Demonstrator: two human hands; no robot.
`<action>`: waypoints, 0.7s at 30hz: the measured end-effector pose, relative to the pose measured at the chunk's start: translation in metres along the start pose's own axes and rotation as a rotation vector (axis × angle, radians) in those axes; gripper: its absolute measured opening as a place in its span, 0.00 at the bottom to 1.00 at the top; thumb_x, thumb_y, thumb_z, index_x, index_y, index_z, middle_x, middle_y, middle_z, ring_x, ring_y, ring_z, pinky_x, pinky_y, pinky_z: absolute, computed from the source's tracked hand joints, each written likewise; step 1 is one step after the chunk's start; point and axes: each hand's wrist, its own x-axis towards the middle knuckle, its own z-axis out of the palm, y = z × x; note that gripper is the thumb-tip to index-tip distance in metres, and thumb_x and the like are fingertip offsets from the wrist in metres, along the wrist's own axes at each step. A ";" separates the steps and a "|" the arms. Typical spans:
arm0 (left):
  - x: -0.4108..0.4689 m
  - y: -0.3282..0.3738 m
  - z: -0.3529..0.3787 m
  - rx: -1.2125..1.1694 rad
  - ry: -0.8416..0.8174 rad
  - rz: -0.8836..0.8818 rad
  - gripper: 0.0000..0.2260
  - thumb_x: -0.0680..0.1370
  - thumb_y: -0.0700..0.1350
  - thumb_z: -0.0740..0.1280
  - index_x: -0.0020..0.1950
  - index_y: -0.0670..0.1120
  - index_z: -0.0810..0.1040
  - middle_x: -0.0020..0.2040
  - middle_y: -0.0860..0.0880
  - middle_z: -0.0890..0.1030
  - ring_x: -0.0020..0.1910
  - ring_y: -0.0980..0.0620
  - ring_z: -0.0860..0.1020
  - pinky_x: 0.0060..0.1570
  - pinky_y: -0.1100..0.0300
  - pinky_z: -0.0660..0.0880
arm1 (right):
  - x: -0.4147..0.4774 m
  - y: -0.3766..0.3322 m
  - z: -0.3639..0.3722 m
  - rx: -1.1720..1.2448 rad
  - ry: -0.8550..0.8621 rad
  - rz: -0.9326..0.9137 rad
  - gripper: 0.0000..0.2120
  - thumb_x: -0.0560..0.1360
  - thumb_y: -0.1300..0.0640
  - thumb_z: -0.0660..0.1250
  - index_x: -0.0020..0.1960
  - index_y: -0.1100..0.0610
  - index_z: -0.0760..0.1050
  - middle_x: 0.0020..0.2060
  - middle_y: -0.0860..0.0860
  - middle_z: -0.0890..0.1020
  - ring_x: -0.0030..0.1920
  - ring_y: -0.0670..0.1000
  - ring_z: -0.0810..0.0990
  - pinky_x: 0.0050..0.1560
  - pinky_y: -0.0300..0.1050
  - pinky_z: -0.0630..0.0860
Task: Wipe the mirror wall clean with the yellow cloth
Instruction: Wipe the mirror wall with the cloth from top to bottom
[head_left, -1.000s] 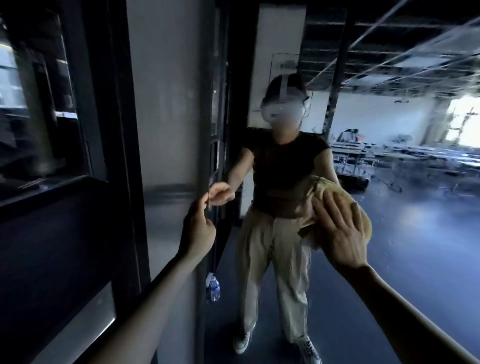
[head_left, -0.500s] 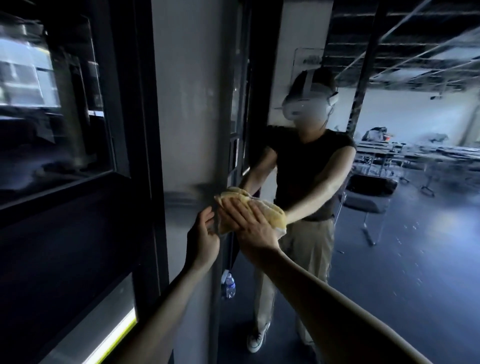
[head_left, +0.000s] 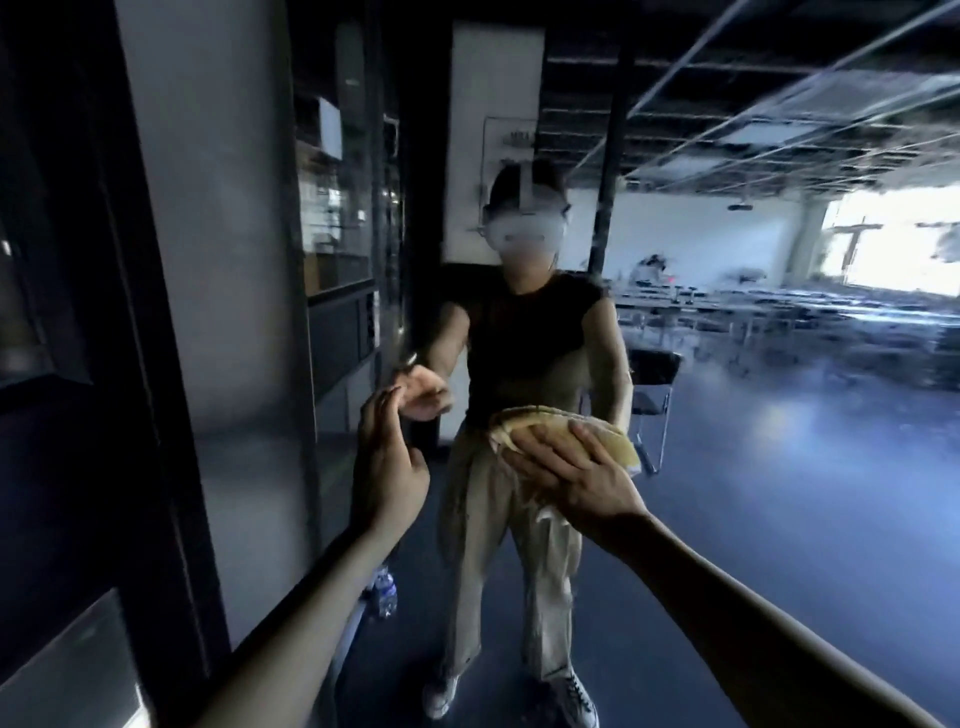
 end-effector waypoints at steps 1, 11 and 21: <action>0.000 0.004 0.002 -0.007 -0.014 0.024 0.30 0.65 0.22 0.61 0.68 0.34 0.66 0.67 0.36 0.68 0.68 0.44 0.64 0.66 0.69 0.56 | -0.001 0.007 0.000 0.012 0.033 -0.029 0.39 0.69 0.46 0.62 0.77 0.50 0.52 0.72 0.48 0.64 0.67 0.52 0.65 0.71 0.56 0.55; 0.019 0.041 0.016 -0.018 -0.056 0.256 0.31 0.67 0.24 0.58 0.71 0.35 0.64 0.71 0.42 0.65 0.71 0.51 0.61 0.70 0.64 0.57 | 0.064 0.124 -0.065 0.243 0.340 0.516 0.30 0.72 0.45 0.57 0.72 0.53 0.66 0.72 0.54 0.66 0.73 0.58 0.60 0.71 0.57 0.52; 0.004 0.080 0.040 -0.093 -0.205 0.435 0.36 0.64 0.20 0.58 0.72 0.38 0.63 0.73 0.56 0.58 0.73 0.56 0.56 0.70 0.70 0.51 | -0.054 0.053 -0.001 0.167 0.131 0.204 0.27 0.74 0.49 0.58 0.72 0.49 0.61 0.69 0.48 0.71 0.69 0.53 0.64 0.71 0.51 0.53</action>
